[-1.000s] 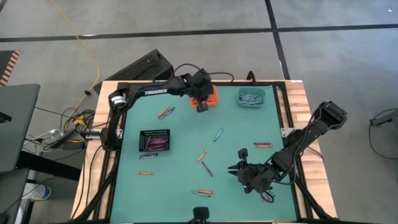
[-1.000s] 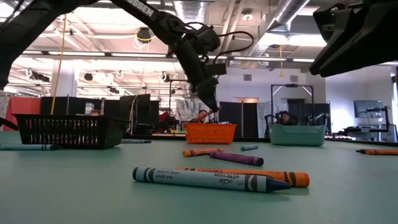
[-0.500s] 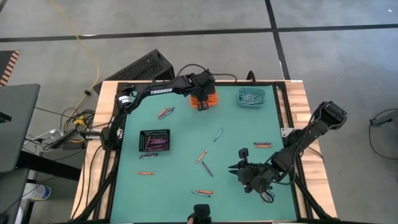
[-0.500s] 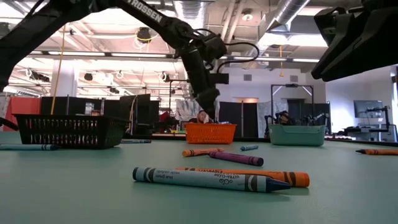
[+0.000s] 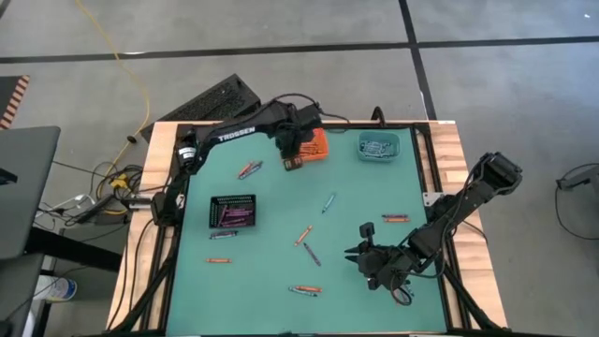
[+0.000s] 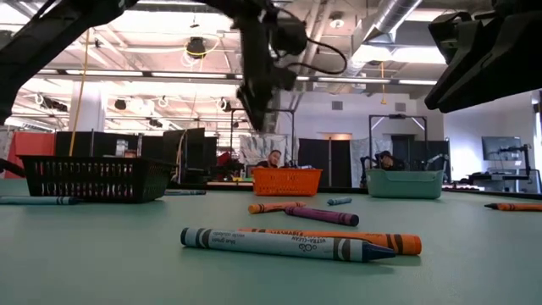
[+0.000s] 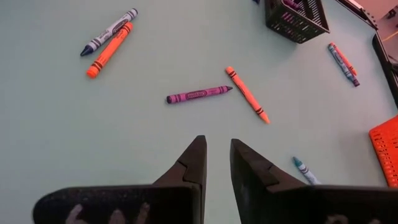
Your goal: Sort crayons
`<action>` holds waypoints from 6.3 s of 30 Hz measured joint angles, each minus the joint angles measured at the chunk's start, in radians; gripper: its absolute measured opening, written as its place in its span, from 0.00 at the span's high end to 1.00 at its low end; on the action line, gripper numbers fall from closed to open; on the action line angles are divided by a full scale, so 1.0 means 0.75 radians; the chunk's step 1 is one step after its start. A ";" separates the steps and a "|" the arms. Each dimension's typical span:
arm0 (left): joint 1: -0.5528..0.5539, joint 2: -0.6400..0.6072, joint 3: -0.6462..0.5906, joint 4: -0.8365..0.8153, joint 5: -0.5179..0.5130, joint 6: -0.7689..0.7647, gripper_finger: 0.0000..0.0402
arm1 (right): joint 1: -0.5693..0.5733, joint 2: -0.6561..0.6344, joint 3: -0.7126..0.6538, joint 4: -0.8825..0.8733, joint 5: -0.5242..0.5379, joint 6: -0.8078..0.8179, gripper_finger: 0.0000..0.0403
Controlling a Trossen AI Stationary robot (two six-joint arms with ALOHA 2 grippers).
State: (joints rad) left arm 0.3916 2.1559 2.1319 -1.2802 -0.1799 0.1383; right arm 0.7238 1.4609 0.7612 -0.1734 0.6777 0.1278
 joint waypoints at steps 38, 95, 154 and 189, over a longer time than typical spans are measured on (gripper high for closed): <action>-1.070 -0.066 -0.665 1.176 0.135 -0.152 0.80 | -0.045 0.001 0.000 0.034 0.000 0.121 0.83; -0.730 -0.065 -0.955 1.115 -0.070 -0.669 0.97 | -0.070 0.001 0.000 0.042 0.000 0.121 0.83; 0.041 -0.632 -0.956 0.967 0.086 0.021 0.78 | -0.273 0.028 -0.001 0.076 0.001 0.259 0.83; -0.862 -2.100 -2.601 2.117 -0.358 -0.219 0.77 | -0.554 0.116 0.217 -0.344 -0.320 0.401 0.83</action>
State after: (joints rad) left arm -0.2551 0.5808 0.1815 0.3078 -0.4483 -0.0263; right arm 0.3083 1.5482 0.9239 -0.4316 0.4375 0.4287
